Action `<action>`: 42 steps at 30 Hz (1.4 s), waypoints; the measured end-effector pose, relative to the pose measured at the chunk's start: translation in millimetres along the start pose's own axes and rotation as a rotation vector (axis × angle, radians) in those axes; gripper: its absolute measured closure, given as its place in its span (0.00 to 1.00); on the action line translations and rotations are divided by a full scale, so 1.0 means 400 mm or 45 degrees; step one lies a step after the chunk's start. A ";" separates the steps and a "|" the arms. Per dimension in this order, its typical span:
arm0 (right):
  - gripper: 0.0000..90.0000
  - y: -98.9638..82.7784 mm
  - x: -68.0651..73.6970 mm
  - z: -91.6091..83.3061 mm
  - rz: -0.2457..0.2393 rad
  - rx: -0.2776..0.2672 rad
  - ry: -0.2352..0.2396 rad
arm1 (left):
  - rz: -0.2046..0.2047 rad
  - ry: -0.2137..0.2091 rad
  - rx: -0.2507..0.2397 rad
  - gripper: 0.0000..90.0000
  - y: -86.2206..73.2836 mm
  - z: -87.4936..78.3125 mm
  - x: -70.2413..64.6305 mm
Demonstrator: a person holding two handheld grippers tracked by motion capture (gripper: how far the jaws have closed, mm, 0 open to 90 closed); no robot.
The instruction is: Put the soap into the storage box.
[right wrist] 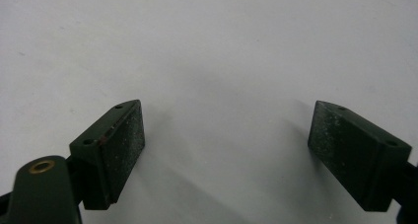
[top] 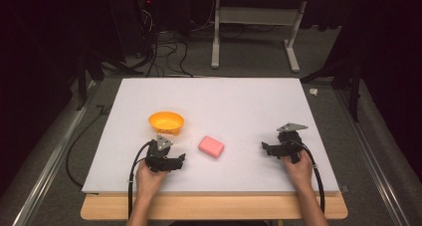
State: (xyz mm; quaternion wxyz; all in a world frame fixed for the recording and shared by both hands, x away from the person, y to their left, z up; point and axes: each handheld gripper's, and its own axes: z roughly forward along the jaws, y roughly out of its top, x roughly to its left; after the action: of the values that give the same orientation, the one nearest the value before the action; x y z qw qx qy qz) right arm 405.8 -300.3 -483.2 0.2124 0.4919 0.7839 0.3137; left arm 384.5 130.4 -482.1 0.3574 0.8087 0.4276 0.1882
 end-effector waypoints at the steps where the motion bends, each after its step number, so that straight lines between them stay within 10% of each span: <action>1: 0.16 0.000 0.000 0.000 0.000 0.000 0.000 | 0.001 -0.006 -0.005 0.23 0.001 -0.002 -0.002; 42: 0.16 0.000 0.001 0.000 0.006 0.001 0.001 | 0.057 -0.168 -0.058 0.24 0.074 -0.015 -0.101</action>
State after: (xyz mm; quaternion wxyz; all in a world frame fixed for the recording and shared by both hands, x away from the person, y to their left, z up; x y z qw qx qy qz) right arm 405.8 -300.0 -483.1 0.2113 0.4936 0.7829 0.3142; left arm 374.6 88.6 -456.4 0.3988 0.8204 0.3806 0.1518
